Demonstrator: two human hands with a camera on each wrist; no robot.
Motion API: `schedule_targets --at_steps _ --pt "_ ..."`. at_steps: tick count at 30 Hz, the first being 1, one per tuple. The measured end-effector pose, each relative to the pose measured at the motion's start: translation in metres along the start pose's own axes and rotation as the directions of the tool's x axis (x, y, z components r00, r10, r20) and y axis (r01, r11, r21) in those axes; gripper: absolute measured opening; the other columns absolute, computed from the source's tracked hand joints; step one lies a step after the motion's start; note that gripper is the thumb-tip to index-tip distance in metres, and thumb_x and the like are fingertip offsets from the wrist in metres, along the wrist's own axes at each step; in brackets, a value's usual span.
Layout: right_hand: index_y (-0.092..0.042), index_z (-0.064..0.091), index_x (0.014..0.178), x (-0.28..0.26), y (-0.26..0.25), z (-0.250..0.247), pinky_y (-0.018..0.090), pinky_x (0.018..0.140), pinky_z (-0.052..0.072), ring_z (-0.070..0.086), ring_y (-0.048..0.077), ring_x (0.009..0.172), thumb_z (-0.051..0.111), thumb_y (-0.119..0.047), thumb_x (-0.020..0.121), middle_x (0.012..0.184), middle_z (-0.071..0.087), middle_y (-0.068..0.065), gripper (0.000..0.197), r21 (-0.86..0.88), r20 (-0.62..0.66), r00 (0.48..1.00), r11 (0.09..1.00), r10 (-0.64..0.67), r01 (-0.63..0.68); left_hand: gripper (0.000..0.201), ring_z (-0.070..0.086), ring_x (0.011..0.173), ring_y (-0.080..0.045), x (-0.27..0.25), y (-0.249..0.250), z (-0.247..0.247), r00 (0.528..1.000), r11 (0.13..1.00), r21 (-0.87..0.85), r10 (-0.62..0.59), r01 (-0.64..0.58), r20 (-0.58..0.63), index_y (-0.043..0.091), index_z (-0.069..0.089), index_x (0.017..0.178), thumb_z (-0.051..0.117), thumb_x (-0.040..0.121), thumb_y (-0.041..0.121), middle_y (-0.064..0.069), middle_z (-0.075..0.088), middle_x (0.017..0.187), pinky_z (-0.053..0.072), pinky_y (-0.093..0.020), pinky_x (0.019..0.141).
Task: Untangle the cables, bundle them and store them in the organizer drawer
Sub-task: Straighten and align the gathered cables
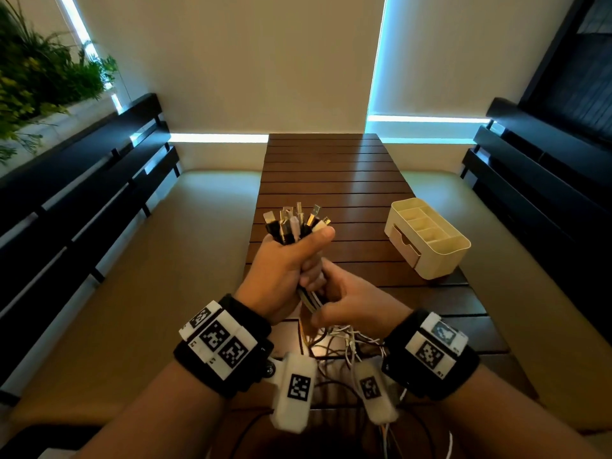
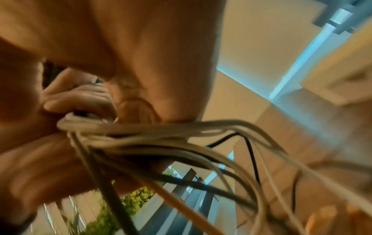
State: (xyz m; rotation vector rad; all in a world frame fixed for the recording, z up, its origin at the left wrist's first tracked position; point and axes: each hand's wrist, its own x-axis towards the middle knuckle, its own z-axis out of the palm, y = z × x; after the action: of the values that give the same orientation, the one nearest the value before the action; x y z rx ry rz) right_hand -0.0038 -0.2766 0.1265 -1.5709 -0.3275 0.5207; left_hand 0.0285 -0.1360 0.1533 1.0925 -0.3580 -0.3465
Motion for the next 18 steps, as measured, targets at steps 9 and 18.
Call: schedule_targets --at_steps 9,18 --pt "-0.033 0.068 0.088 0.003 -0.007 -0.033 0.03 0.063 0.059 0.067 0.016 0.065 0.074 -0.028 0.086 0.077 0.07 0.001 0.009 -0.703 -0.227 0.971 0.703 -0.079 -0.107 0.031 0.03 0.039 -0.008 -0.003 0.012 0.008 0.993 0.994 -0.105 -0.016 0.003 -0.12 0.017 0.044 0.069 0.063 0.091 0.024 0.003 0.03 0.052 0.033 -0.024 0.044" --pt "-0.025 0.062 0.076 0.004 -0.026 -0.051 0.008 0.046 0.037 0.052 0.002 0.053 0.073 -0.025 0.086 0.063 0.057 -0.009 0.014 -0.832 -0.34 0.918 0.521 -0.206 -0.191 0.024 0.039 0.045 -0.009 -0.011 0.028 -0.005 0.97 0.993 -0.112 0.0 -0.029 -0.244 0.018 0.05 0.072 0.061 0.093 0.023 0.002 0.037 0.057 0.04 -0.022 0.048"
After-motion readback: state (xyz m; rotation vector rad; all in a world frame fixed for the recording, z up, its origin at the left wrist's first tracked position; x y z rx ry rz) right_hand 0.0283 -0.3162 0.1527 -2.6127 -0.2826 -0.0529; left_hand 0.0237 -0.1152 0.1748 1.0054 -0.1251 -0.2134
